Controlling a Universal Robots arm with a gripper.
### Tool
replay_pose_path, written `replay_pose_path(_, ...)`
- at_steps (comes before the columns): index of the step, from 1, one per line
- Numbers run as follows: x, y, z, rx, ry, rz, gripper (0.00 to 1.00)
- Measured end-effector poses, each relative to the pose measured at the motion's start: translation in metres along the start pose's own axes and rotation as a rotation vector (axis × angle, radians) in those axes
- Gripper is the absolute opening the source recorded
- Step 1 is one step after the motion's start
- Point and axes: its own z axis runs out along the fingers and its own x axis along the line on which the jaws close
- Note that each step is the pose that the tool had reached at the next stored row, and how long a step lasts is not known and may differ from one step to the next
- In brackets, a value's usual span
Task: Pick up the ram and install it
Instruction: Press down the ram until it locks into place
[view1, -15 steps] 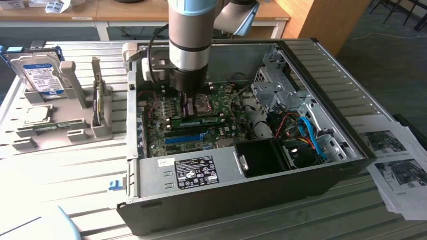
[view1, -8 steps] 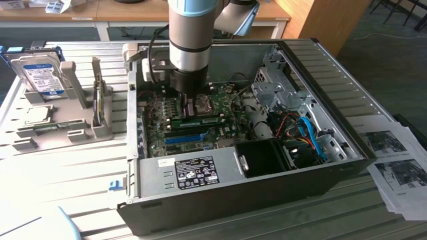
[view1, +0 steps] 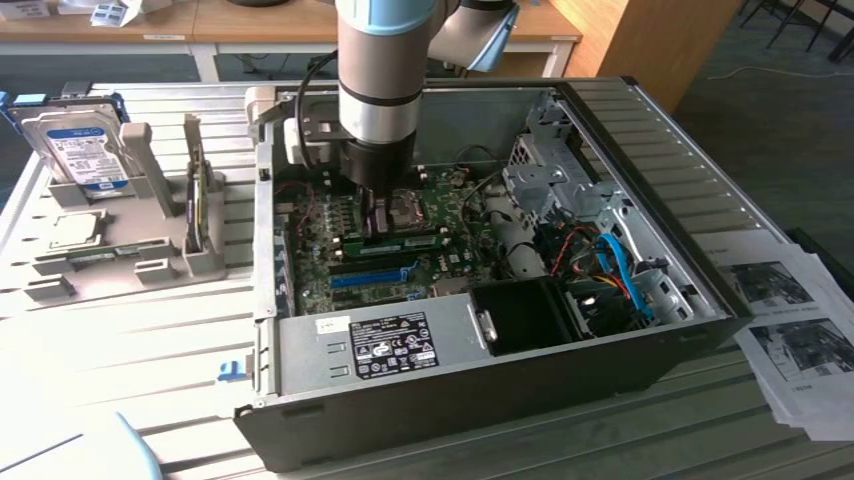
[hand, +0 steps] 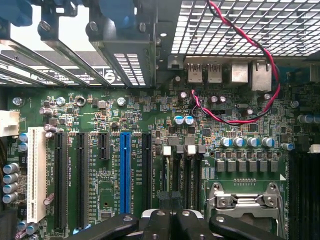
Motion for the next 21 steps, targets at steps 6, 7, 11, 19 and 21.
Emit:
replay_pose_path(6, 0.0, 0.0, 0.0007, -0.0001, 0.0001, 0.0, 0.09)
replay_pose_path(7, 0.0, 0.0, 0.0007, 0.0, 0.0, 0.0, 0.09)
replay_pose_path(11, 0.0001, 0.0, 0.0007, 0.0, 0.0, 0.0, 0.09)
replay_pose_path(19, 0.0002, 0.0, 0.0017, -0.0003, 0.0006, 0.0, 0.09)
replay_pose_path(21, 0.0001, 0.0, 0.0018, -0.0001, 0.0002, 0.0, 0.09)
